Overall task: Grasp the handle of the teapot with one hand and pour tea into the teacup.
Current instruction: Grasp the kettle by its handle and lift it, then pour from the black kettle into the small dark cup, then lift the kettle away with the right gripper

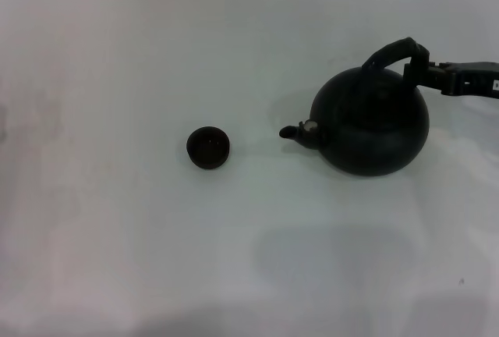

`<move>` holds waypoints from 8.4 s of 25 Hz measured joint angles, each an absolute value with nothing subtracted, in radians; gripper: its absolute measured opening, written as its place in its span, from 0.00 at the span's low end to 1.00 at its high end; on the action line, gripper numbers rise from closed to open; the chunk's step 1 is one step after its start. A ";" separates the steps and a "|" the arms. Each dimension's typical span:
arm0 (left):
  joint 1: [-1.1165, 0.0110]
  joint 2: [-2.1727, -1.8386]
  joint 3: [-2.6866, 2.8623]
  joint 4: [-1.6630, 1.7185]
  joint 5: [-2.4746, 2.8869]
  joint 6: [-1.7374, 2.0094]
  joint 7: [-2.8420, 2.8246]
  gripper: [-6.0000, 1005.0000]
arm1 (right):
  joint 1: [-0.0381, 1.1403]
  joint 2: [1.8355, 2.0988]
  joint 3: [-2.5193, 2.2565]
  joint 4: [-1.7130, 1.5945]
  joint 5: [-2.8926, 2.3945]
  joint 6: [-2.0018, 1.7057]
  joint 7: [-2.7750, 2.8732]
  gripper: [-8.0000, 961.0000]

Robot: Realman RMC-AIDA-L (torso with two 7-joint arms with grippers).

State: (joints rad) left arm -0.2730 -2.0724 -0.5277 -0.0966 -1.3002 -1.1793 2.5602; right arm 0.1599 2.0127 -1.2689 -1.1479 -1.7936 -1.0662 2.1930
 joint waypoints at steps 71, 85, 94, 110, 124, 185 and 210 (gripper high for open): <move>-0.288 -2.072 -0.529 -0.096 -1.301 -1.181 2.560 0.61 | 0.290 2.013 -1.862 -1.340 -1.854 -0.445 1.927 0.23; -0.288 -2.072 -0.531 -0.097 -1.302 -1.180 2.560 0.61 | 0.288 2.014 -1.893 -1.340 -1.854 -0.394 1.896 0.20; -0.288 -2.072 -0.531 -0.097 -1.302 -1.180 2.560 0.61 | 0.287 2.014 -1.939 -1.339 -1.854 -0.325 1.858 0.20; -0.300 -2.072 -0.532 -0.097 -1.303 -1.180 2.560 0.61 | 0.261 2.013 -1.997 -1.322 -1.855 -0.221 1.767 0.19; -0.305 -2.072 -0.532 -0.098 -1.315 -1.181 2.560 0.61 | 0.246 2.016 -2.034 -1.329 -1.855 -0.161 1.708 0.18; -0.307 -2.078 -0.532 -0.121 -1.344 -1.181 2.519 0.61 | 0.181 2.015 -2.125 -1.364 -1.866 -0.013 1.529 0.15; -0.304 -2.077 -0.532 -0.121 -1.344 -1.181 2.508 0.61 | 0.175 2.014 -2.143 -1.362 -1.867 0.012 1.517 0.14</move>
